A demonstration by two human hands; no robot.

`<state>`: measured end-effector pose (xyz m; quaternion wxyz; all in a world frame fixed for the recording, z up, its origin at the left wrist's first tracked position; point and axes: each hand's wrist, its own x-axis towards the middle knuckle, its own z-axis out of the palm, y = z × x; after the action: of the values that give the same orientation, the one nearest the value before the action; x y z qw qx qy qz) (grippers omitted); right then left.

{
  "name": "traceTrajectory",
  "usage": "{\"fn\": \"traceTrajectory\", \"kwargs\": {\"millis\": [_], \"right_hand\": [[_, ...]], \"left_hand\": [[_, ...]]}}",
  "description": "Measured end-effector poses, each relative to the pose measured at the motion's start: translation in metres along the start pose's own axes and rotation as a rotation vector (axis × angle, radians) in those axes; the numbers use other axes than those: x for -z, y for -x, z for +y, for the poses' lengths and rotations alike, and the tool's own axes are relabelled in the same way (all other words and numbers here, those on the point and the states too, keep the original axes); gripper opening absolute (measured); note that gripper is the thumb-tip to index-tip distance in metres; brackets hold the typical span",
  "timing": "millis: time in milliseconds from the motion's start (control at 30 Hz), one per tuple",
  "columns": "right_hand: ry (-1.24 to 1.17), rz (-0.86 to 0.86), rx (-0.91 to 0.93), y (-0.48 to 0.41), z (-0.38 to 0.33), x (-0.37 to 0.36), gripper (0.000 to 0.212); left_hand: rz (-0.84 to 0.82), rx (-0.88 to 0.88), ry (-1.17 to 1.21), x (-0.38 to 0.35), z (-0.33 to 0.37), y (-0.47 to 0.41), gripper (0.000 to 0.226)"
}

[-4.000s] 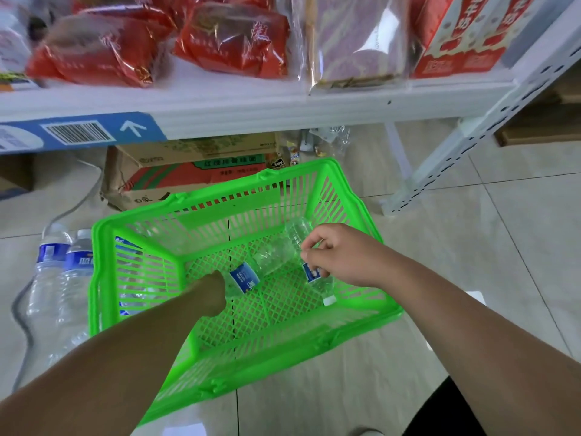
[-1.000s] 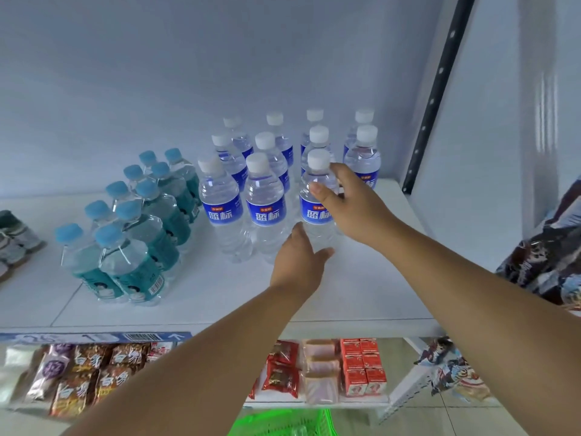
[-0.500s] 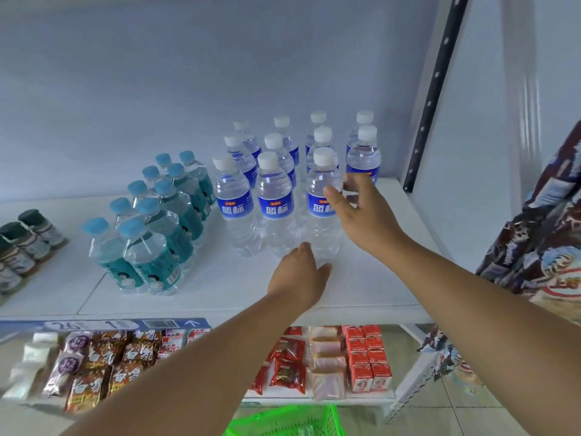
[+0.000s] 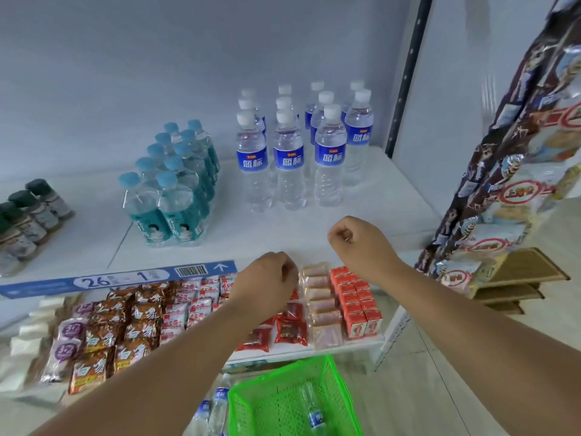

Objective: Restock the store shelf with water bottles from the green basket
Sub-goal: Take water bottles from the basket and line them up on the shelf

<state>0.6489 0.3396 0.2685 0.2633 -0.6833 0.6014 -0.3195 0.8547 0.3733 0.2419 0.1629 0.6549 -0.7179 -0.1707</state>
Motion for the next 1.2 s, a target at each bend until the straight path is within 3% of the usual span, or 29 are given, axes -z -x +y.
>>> {"fn": "traceTrajectory", "kwargs": {"millis": [333, 600, 933, 1200], "right_hand": [[0.167, -0.215, 0.014, 0.118, 0.007, -0.075, 0.011], [0.224, -0.333, -0.049, 0.145, 0.052, -0.097, 0.013], [0.185, -0.465, -0.157, 0.162, 0.197, -0.185, 0.012], [0.102, -0.415, -0.268, 0.174, 0.372, -0.337, 0.009]], "left_hand": [[-0.219, 0.030, 0.005, -0.041, -0.078, 0.104, 0.014], [-0.360, 0.029, 0.004, -0.087, -0.102, 0.120, 0.020], [-0.475, 0.160, -0.022, -0.222, -0.152, 0.108, 0.018], [-0.579, 0.215, 0.004, -0.444, -0.241, 0.093, 0.020]]}}
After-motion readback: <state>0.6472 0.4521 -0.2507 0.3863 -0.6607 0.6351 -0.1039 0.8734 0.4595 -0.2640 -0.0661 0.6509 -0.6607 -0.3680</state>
